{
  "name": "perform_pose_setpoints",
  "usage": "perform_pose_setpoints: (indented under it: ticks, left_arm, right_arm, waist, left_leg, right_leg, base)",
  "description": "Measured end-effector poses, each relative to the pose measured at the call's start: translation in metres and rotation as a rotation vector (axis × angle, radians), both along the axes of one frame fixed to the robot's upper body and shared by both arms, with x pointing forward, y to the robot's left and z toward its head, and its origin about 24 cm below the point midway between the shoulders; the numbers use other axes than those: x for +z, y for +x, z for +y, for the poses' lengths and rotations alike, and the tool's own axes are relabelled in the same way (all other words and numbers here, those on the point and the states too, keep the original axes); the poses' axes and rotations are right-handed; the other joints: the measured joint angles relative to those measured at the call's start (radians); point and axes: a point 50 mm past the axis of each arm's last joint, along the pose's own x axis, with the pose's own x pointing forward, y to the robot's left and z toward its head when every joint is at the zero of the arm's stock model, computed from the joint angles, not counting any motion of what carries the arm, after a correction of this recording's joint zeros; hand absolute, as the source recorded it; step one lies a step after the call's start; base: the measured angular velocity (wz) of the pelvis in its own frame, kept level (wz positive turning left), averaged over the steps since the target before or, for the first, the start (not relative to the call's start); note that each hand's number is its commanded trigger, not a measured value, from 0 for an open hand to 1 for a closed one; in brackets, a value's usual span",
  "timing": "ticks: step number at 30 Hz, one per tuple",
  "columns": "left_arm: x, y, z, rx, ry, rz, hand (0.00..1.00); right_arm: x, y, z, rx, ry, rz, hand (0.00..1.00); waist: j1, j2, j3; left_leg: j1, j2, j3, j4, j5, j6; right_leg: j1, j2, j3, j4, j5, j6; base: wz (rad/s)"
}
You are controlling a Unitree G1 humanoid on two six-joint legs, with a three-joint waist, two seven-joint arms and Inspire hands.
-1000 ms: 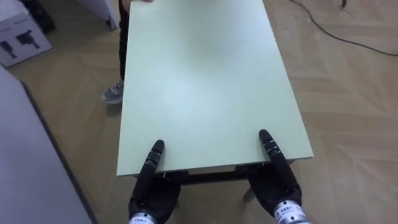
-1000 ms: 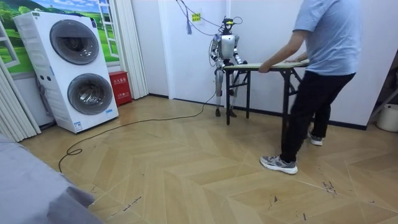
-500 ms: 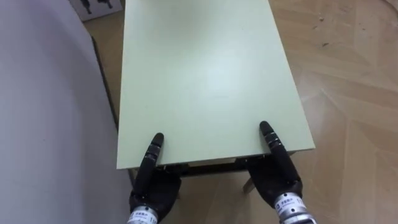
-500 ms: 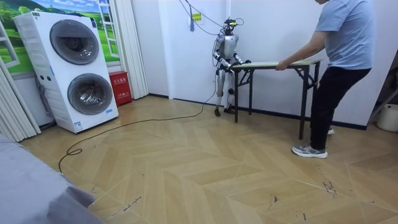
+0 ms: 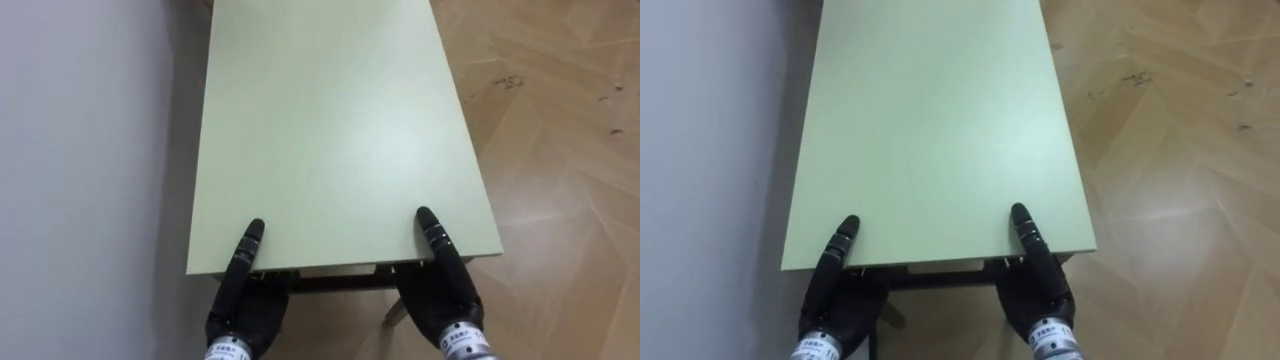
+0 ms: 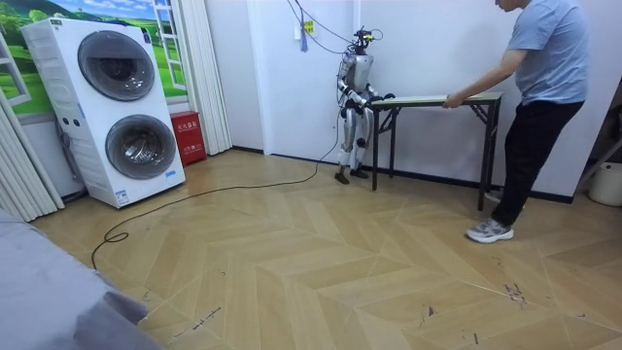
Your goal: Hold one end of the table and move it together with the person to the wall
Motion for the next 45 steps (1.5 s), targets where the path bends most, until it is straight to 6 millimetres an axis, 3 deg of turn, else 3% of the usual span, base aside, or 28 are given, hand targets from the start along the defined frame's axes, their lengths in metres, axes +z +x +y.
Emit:
perform_pose_setpoints:
  ticks: [3, 7, 21, 28, 30, 36, 41, 42, 43, 44, 45]
  left_arm:
    - [-0.001, 0.0, 0.002, -0.003, 0.008, 0.008, 1.0]
    - [-0.001, 0.0, 0.002, 0.0, 0.01, 0.008, 1.0]
    - [-0.011, -0.007, 0.003, -0.02, 0.04, 0.053, 1.0]
    - [-0.017, -0.011, 0.001, -0.02, 0.047, 0.069, 1.0]
    - [-0.02, -0.013, 0.001, -0.026, 0.054, 0.076, 1.0]
    - [-0.024, -0.011, 0.002, -0.049, 0.061, 0.075, 1.0]
    - [-0.027, -0.007, 0.002, -0.065, 0.064, 0.084, 0.99]
    - [-0.029, -0.008, 0.002, -0.069, 0.063, 0.093, 0.91]
    - [-0.03, -0.008, 0.003, -0.069, 0.062, 0.093, 0.7]
    - [-0.03, -0.008, 0.003, -0.071, 0.061, 0.095, 0.64]
    - [-0.031, -0.009, 0.003, -0.072, 0.06, 0.099, 0.03]
  right_arm:
    - [-0.003, -0.002, 0.001, -0.001, 0.011, 0.016, 1.0]
    - [-0.004, -0.003, 0.001, -0.006, 0.011, 0.018, 1.0]
    - [-0.017, -0.011, 0.0, -0.017, 0.006, 0.061, 1.0]
    - [-0.023, -0.013, -0.001, -0.017, 0.003, 0.065, 1.0]
    - [-0.027, -0.016, -0.001, -0.019, 0.006, 0.073, 1.0]
    - [-0.029, -0.017, -0.002, -0.028, 0.007, 0.083, 1.0]
    - [-0.03, -0.014, -0.003, -0.041, 0.009, 0.088, 1.0]
    - [-0.031, -0.013, -0.004, -0.04, 0.01, 0.091, 1.0]
    - [-0.031, -0.013, -0.004, -0.037, 0.011, 0.093, 1.0]
    - [-0.031, -0.013, -0.004, -0.035, 0.009, 0.095, 0.85]
    - [-0.032, -0.013, -0.003, -0.033, 0.006, 0.096, 0.4]
  waist:
    - [-0.006, -0.004, 0.0006]
    - [-0.03, -0.011, 0.0031]
    - [-0.063, -0.017, 0.0013]
    - [-0.063, -0.022, 0.0001]
    - [-0.063, -0.024, -0.0046]
    - [-0.056, -0.023, -0.0059]
    - [-0.041, -0.023, -0.0118]
    - [-0.039, -0.022, -0.0124]
    - [-0.039, -0.022, -0.0123]
    - [-0.039, -0.021, -0.0129]
    - [-0.039, -0.019, -0.0145]
  left_leg:
    - [0.005, -0.002, -0.019, 0.002, -0.001, -0.003]
    - [0.007, -0.007, -0.016, 0.001, -0.002, -0.004]
    - [0.03, -0.014, -0.033, -0.006, -0.003, -0.005]
    - [0.049, -0.012, -0.018, -0.018, -0.003, -0.004]
    - [0.062, -0.013, -0.016, -0.027, -0.004, -0.004]
    - [0.078, -0.013, -0.016, -0.036, -0.004, -0.004]
    - [0.085, -0.012, -0.012, -0.037, -0.004, -0.004]
    - [0.089, -0.012, -0.011, -0.041, -0.003, -0.004]
    - [0.095, -0.012, -0.009, -0.044, -0.003, -0.004]
    - [0.097, -0.011, -0.009, -0.045, -0.003, -0.004]
    - [0.1, -0.012, -0.009, -0.048, -0.004, -0.004]
  right_leg:
    - [0.015, 0.007, 0.023, -0.007, 0.0, 0.0]
    - [0.045, 0.009, 0.023, -0.042, 0.0, 0.0]
    - [0.085, 0.008, -0.006, -0.053, 0.0, 0.0]
    - [0.1, 0.008, 0.005, -0.054, 0.001, 0.001]
    - [0.11, 0.009, 0.019, -0.054, 0.001, 0.001]
    - [0.121, 0.01, 0.026, -0.055, 0.001, 0.001]
    - [0.123, 0.01, 0.028, -0.055, 0.001, 0.001]
    - [0.126, 0.01, 0.027, -0.055, 0.001, 0.001]
    - [0.131, 0.01, 0.027, -0.056, 0.001, 0.001]
    - [0.133, 0.01, 0.027, -0.055, 0.001, 0.001]
    - [0.134, 0.01, 0.029, -0.056, 0.001, 0.001]
  base:
    - [0.27]
    - [0.21]
    - [0.08]
    - [0.03]
    - [0.0]
    - [0.01]
    - [-0.01]
    - [-0.03]
    - [-0.04]
    - [-0.03]
    - [-0.04]
